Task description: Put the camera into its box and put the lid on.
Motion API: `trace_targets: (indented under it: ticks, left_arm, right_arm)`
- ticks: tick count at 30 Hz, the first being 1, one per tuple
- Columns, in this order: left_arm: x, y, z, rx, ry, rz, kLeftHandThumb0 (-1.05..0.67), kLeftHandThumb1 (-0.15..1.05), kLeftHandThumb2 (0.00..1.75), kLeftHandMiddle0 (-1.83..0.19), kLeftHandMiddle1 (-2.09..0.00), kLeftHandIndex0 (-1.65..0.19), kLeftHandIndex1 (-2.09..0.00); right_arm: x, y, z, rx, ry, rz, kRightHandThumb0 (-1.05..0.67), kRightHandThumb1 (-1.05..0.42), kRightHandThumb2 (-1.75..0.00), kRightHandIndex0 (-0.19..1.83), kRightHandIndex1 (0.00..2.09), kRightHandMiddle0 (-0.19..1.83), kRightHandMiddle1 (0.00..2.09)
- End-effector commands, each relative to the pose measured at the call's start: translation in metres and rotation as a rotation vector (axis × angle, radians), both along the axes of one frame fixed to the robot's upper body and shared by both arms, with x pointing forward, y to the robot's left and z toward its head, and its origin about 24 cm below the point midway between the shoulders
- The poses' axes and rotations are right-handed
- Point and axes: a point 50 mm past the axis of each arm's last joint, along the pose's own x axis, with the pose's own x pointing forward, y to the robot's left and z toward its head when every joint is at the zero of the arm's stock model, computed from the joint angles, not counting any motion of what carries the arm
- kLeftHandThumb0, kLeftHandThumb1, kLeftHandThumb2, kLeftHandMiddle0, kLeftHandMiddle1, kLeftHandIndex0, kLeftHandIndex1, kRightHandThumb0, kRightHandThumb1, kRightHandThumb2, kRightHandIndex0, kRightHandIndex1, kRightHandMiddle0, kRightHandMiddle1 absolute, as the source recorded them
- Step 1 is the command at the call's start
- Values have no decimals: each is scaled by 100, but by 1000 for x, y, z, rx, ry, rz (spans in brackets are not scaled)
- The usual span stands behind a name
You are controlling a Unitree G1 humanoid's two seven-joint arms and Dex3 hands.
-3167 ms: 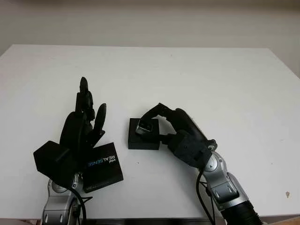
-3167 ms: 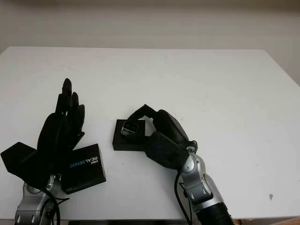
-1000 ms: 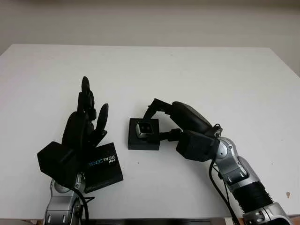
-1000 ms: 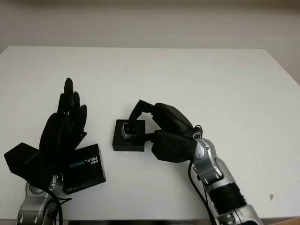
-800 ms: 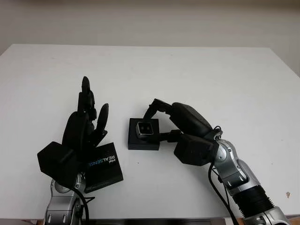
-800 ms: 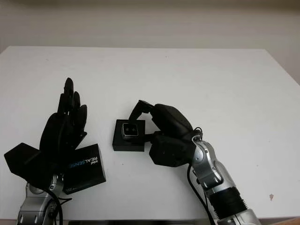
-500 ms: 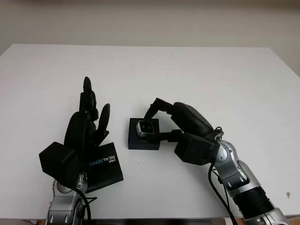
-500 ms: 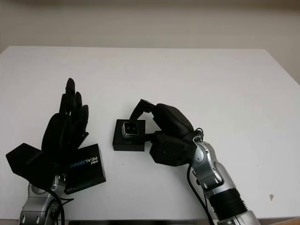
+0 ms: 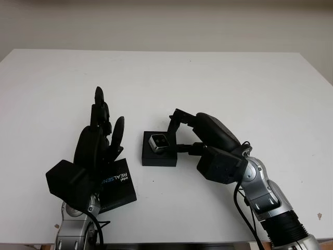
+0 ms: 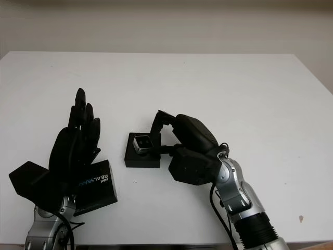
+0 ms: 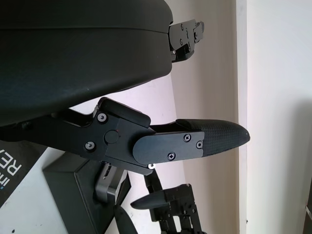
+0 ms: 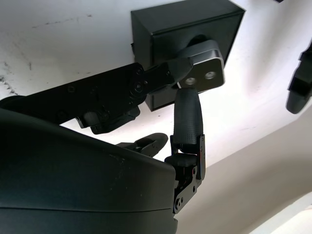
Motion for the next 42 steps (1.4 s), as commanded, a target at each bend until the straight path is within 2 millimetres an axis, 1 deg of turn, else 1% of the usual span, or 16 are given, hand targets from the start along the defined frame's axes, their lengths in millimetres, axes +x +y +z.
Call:
trace_targets:
  ticks: [1, 3, 6, 8, 9, 10, 11, 12, 14, 18, 22, 25, 27, 31, 38, 42]
  left_arm:
    - [-1, -2, 1, -7, -9, 0, -75, 105, 49, 19, 0, 19, 0]
    - [-1, -2, 1, -7, -7, 0, -75, 105, 49, 19, 0, 19, 0]
    - [-2, -3, 1, -16, -6, 2, -73, 105, 49, 19, 0, 19, 0]
    - [-2, -4, 1, -17, -5, 2, -72, 105, 50, 19, 0, 19, 0]
    - [-1, -4, 1, -16, -6, 1, -72, 105, 50, 19, 0, 19, 0]
    - [-1, -4, 0, -14, -8, 0, -73, 105, 50, 19, 0, 19, 0]
    - [-1, -4, 0, -13, -7, 1, -73, 105, 50, 19, 0, 19, 0]
    - [-1, -4, 0, -13, -5, 2, -74, 105, 50, 19, 0, 19, 0]
    - [-1, -4, 0, -13, 1, 7, -74, 105, 50, 19, 0, 19, 0]
    - [0, -3, 0, -14, -7, 2, -72, 105, 50, 19, 0, 19, 0]
    - [0, -3, 0, -12, -9, 6, -73, 105, 50, 19, 0, 19, 0]
    - [0, -3, 1, -11, -10, 5, -72, 105, 50, 19, 0, 19, 0]
    - [0, -3, 1, -8, -14, 3, -73, 105, 50, 19, 0, 19, 0]
    - [1, -2, 1, -9, -16, 5, -74, 105, 49, 19, 0, 19, 0]
    - [0, 1, 2, -3, -16, 16, -75, 105, 49, 19, 0, 19, 0]
    - [-1, 3, 4, 2, -18, 21, -75, 105, 50, 19, 0, 19, 0]
  right_arm:
    - [-2, 1, 2, 13, -12, 9, -34, -97, -5, 45, 16, 29, 187]
    - [-3, 2, 2, 13, -14, 12, -35, -97, -5, 46, 16, 29, 187]
    - [-3, 1, 2, 9, -10, 14, -38, -96, -5, 45, 17, 29, 175]
    - [-2, 1, 2, 3, -10, 19, -42, -95, -5, 42, 16, 24, 153]
    - [-2, 0, 2, -1, -5, 22, -42, -95, -5, 41, 16, 24, 148]
    - [-1, 0, 2, -3, 0, 23, -45, -94, -5, 37, 13, 19, 130]
    - [0, -1, 2, -5, 2, 23, -46, -93, -5, 35, 12, 19, 119]
    - [1, -1, 3, -5, 4, 22, -46, -93, -5, 33, 11, 18, 111]
    - [3, -2, 4, -5, 5, 20, -49, -92, -5, 31, 9, 16, 102]
    - [10, -6, 15, 14, -8, 10, -51, -89, -4, 30, 9, 14, 98]
    - [17, -10, 30, 52, -44, 10, -61, -88, -5, 30, 8, 7, 92]
    - [20, -12, 38, 67, -49, 16, -64, -87, -5, 27, 6, 2, 89]
    - [21, -12, 40, 66, -46, 22, -65, -86, -5, 26, 6, 2, 84]
    - [20, -8, 34, 62, -10, 27, -63, -84, -5, 25, 5, 9, 69]
    - [17, -3, 17, 35, 61, 27, -63, -85, -6, 23, 4, 14, 64]
    - [15, -1, 12, 11, 96, 47, -64, -86, -6, 21, 4, 18, 59]
